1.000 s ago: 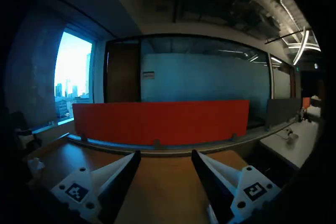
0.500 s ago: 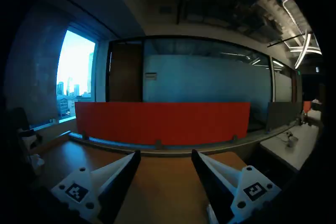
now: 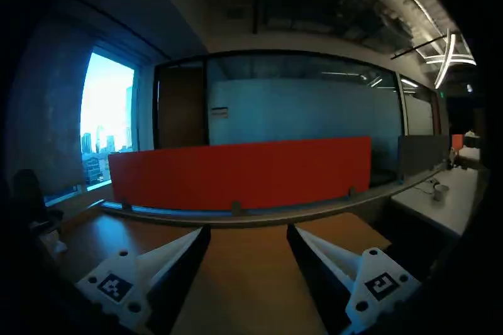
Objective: Fold towel
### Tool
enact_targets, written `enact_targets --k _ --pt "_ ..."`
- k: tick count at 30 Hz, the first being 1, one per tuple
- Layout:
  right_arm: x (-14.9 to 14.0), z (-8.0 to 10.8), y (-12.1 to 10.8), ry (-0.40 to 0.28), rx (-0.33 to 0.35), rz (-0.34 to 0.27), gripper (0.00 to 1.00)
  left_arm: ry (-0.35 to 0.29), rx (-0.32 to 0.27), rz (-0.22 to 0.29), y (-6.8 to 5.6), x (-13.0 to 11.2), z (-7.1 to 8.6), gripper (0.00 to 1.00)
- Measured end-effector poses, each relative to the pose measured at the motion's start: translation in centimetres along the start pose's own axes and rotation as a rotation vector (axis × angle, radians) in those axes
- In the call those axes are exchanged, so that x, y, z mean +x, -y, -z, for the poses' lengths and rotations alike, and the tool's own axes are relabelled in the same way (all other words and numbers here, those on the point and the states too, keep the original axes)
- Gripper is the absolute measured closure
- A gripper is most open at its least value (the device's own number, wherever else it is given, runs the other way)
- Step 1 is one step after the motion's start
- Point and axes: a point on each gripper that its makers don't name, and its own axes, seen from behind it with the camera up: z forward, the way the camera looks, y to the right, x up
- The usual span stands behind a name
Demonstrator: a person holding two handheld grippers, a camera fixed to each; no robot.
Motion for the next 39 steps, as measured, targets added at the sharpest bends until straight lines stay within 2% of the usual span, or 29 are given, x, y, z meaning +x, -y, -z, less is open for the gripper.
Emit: enact_targets --k 5,14,24,39 --pt "-1.9 -0.3 1.0 0.001 0.015 0.006 0.06 -0.004 -0.005 0.0 0.4 -2.5 0.1 0.03" --pt "-3.6 -1.2 2.1 0.002 0.03 0.019 0.07 -0.036 -0.003 -0.008 1.0 -4.8 0.1 0.03" --pt "-3.8 -1.7 2.9 -0.005 0.04 0.045 0.06 -0.037 0.007 0.0 1.3 -6.7 0.2 0.03" --pt "-3.6 -1.5 3.1 -0.009 0.043 0.056 0.06 -0.007 0.018 -0.025 1.3 -8.2 -0.1 0.03"
